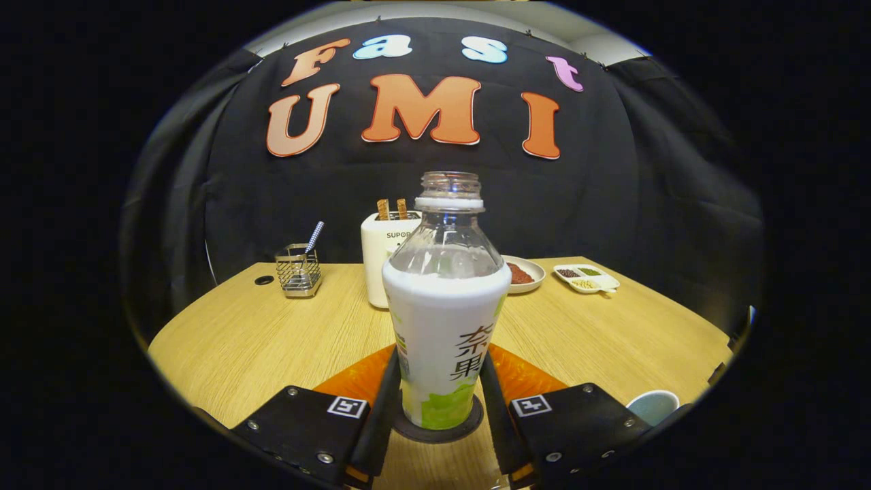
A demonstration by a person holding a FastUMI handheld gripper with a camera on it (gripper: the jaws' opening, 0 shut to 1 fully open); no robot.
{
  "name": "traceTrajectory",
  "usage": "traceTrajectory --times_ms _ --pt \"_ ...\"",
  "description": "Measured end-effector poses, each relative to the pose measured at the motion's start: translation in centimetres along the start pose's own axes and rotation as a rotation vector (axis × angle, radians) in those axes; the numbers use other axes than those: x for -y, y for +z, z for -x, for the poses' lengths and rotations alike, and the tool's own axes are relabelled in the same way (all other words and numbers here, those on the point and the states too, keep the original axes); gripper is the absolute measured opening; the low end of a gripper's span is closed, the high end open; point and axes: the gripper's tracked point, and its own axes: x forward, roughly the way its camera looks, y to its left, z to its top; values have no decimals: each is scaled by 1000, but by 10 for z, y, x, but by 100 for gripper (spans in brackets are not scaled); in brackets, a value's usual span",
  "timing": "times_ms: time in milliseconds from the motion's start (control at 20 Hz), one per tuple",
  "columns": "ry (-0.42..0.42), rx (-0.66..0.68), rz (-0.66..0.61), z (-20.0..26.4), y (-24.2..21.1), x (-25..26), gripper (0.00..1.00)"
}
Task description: Take the bottle from table, then pour the juice into the cup, finally place the bottle on the coaster
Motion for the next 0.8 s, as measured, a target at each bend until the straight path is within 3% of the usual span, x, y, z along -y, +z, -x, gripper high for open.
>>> traceTrajectory --times_ms 250,500,800 --pt "13 -4 -44 0 -3 -4 68" --pt "-12 35 6 23 16 -6 96" --pt "-83 103 35 69 56 8 97"
